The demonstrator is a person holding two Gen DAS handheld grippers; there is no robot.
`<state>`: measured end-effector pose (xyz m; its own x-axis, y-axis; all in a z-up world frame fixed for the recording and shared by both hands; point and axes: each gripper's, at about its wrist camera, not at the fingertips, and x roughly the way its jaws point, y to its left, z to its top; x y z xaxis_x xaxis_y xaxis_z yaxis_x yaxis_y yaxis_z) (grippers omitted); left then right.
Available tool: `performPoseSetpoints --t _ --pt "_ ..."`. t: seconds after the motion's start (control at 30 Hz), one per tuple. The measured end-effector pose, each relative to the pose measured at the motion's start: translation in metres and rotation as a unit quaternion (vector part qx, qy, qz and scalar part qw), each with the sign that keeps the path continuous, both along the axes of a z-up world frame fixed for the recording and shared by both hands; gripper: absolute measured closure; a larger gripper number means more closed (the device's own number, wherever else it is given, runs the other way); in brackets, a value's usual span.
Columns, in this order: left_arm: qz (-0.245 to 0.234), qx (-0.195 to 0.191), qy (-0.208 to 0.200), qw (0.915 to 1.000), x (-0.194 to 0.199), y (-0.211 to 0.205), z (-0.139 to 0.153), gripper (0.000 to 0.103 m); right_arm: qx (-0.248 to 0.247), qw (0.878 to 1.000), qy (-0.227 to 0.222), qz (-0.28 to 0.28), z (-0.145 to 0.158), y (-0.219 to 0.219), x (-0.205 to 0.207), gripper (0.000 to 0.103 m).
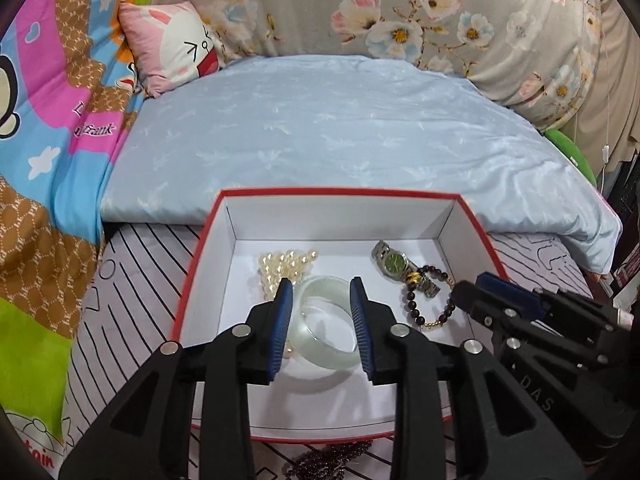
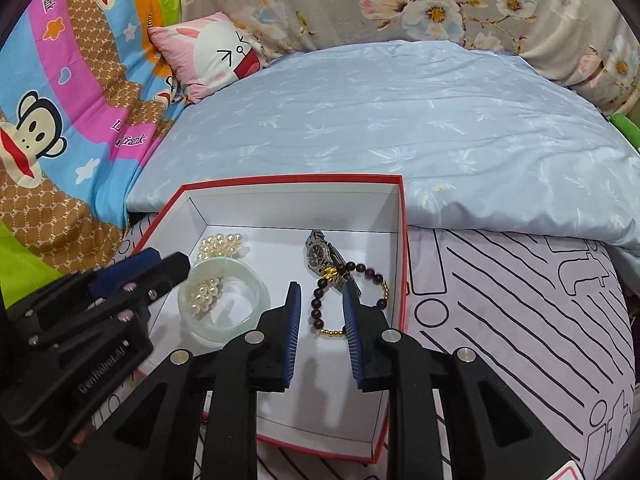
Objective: Organize jewelry
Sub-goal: 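Lower jade bangle into the red box with left gripper while right gripper releases beaded bracelet, then move the left gripper to a silver earring while the right gripper approaches another silver earring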
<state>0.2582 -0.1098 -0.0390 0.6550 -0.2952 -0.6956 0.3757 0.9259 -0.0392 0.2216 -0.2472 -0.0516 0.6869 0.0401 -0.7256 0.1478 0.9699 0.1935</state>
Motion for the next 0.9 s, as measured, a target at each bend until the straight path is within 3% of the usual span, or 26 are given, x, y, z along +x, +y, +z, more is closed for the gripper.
performPoseSetpoints --t 0.2,0.43,0.53,0.9 --pt "0.011 -0.008 -0.011 0.9998 -0.013 0.017 0.015 0.074 -0.007 1.000 -0.015 0.003 0.017 0.003 -0.025 0.078" --pt "0.039 0.010 -0.029 0.9988 -0.049 0.051 0.029 0.074 -0.018 1.000 -0.022 0.008 0.029 0.015 -0.079 0.077" --pt "0.046 0.023 -0.029 0.9983 -0.069 0.066 0.025 0.074 -0.027 0.999 -0.017 0.008 0.026 0.022 -0.104 0.077" --pt "0.056 0.030 0.037 0.9973 -0.151 0.109 -0.018 0.069 -0.018 1.000 0.014 0.005 0.005 0.041 -0.181 0.077"
